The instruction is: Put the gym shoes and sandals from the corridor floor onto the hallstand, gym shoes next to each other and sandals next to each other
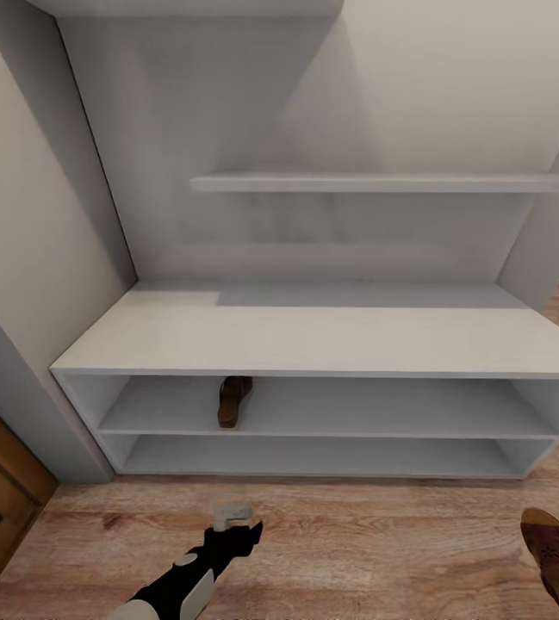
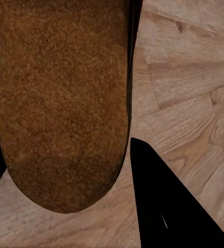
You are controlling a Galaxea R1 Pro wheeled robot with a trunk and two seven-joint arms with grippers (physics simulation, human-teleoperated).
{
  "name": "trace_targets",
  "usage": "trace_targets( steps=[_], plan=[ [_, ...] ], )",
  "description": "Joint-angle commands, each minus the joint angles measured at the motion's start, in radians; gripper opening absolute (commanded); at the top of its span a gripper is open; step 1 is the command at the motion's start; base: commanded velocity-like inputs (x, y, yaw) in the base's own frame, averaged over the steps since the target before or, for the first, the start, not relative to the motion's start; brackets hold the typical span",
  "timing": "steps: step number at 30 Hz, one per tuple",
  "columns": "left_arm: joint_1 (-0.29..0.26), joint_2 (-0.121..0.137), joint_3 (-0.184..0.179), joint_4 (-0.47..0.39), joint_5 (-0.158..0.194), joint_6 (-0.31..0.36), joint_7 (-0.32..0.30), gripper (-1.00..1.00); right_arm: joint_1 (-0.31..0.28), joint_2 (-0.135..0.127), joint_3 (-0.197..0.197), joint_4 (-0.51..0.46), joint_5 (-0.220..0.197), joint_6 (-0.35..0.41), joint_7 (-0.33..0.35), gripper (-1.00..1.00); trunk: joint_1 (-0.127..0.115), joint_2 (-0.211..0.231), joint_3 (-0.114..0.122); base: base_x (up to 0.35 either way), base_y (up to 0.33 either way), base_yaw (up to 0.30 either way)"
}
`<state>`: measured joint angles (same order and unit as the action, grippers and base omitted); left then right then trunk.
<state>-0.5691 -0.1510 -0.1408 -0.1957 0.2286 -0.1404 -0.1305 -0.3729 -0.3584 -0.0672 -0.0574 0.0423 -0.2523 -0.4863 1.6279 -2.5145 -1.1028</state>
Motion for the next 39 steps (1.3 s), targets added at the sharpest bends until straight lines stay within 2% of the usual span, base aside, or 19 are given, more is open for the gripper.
trace_targets(
  steps=[1, 3, 7, 10, 14, 23, 28, 29, 36, 39],
  plan=[
    [0.000, 0.000, -0.003, 0.011, -0.004, -0.021, -0.010, 1.00, 0.000, 0.006, -0.005, -0.012, -0.005, -0.002, 0.001, -1.00, 0.000, 0.000, 0.000, -0.102, 0.067, 0.000],
    [0.000, 0.003, -0.010, 0.032, -0.010, -0.060, -0.029, 1.00, 0.000, 0.023, -0.005, -0.056, -0.005, -0.001, 0.001, -1.00, 0.000, 0.000, 0.000, -0.160, 0.121, 0.000],
    [0.000, 0.009, -0.014, 0.044, -0.014, -0.084, -0.041, 1.00, 0.000, 0.052, -0.004, -0.095, -0.005, 0.000, 0.002, -1.00, 0.000, 0.000, 0.000, -0.221, 0.182, 0.000],
    [0.000, 0.013, -0.016, 0.049, -0.015, -0.092, -0.045, 1.00, 0.000, 0.075, -0.003, -0.109, -0.004, 0.000, 0.003, -1.00, 0.000, 0.000, 0.000, -0.209, 0.223, 0.000],
    [0.000, 0.016, -0.017, 0.051, -0.016, -0.098, -0.047, 1.00, 0.000, 0.092, -0.003, -0.139, -0.004, 0.002, 0.010, -1.00, 0.000, 0.000, 0.000, -0.106, 0.161, 0.000],
    [0.000, 0.020, -0.017, 0.051, -0.017, -0.101, -0.050, 1.00, 0.000, 0.151, -0.002, -0.240, -0.004, 0.008, 0.081, -1.00, 0.000, 0.000, 0.000, -0.015, 0.132, 0.000],
    [0.000, 0.020, -0.017, 0.052, -0.017, -0.102, -0.049, 1.00, 0.000, 0.199, -0.002, -0.282, -0.003, 0.009, 0.090, -1.00, 0.000, 0.000, 0.000, 0.016, 0.132, 0.000],
    [0.000, 0.020, -0.017, 0.052, -0.017, -0.102, -0.049, 1.00, 0.000, 0.219, -0.002, -0.296, -0.003, 0.014, 0.092, -1.00, 0.000, 0.000, 0.000, 0.006, 0.052, 0.000],
    [0.000, 0.020, -0.017, 0.052, -0.017, -0.102, -0.049, 1.00, 0.000, 0.299, -0.001, -0.320, -0.001, 0.050, 0.105, -1.00, 0.000, 0.000, 0.000, 0.003, 0.023, 0.000],
    [0.000, 0.019, -0.017, 0.052, -0.017, -0.102, -0.049, 1.00, 0.000, 0.320, 0.000, -0.322, -0.001, 0.056, 0.119, -1.00, 0.000, 0.000, 0.000, 0.001, 0.006, 0.000]
  ],
)
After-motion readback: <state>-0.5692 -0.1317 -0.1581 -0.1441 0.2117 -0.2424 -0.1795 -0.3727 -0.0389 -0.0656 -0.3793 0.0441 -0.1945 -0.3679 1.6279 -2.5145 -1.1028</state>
